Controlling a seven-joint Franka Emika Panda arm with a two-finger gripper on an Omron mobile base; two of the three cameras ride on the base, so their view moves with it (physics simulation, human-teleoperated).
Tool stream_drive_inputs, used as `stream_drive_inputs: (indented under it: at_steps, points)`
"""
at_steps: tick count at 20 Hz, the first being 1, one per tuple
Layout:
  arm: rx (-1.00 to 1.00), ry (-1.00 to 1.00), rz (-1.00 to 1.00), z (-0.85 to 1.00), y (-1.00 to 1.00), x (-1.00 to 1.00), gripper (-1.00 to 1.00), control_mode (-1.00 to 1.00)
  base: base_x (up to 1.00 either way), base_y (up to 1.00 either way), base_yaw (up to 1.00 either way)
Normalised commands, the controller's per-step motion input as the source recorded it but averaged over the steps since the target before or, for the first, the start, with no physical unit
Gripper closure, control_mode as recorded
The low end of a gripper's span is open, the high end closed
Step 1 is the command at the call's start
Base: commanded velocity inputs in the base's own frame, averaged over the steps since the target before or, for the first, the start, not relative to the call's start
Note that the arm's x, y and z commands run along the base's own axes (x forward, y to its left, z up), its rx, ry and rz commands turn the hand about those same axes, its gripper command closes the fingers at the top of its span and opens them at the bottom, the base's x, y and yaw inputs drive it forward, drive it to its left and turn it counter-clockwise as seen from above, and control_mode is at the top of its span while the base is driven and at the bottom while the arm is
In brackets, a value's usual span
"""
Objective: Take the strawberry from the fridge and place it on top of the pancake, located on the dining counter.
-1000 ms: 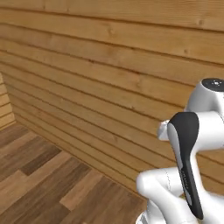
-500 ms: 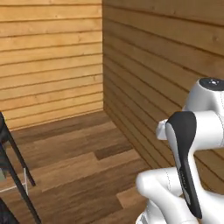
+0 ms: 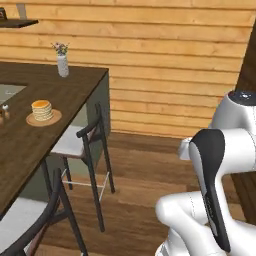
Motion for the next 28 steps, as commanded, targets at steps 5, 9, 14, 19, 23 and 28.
stream_drive_inputs:
  at_steps: [5,9,14,19,23,28]
  points:
    - [0.00,0.00,0.00,0.00,0.00,0.00,1.00,1.00,0.87,-0.33,0.83]
    - [0.00,0.00,0.00,0.00,0.00,0.00,1.00,1.00,0.88,-0.29,0.84]
    - [0.00,0.00,0.00,0.00,0.00,0.00,1.00,1.00,0.69,-0.46,0.79]
    - [0.00,0.00,0.00,0.00,0.00,0.00,1.00,1.00,0.59,-0.80,0.59]
    - [0.00,0.00,0.00,0.00,0.00,0.00,1.00,1.00,0.51,-0.98,0.47]
    - [0.00,0.00,0.00,0.00,0.00,0.00,1.00,1.00,0.87,-0.53,0.31]
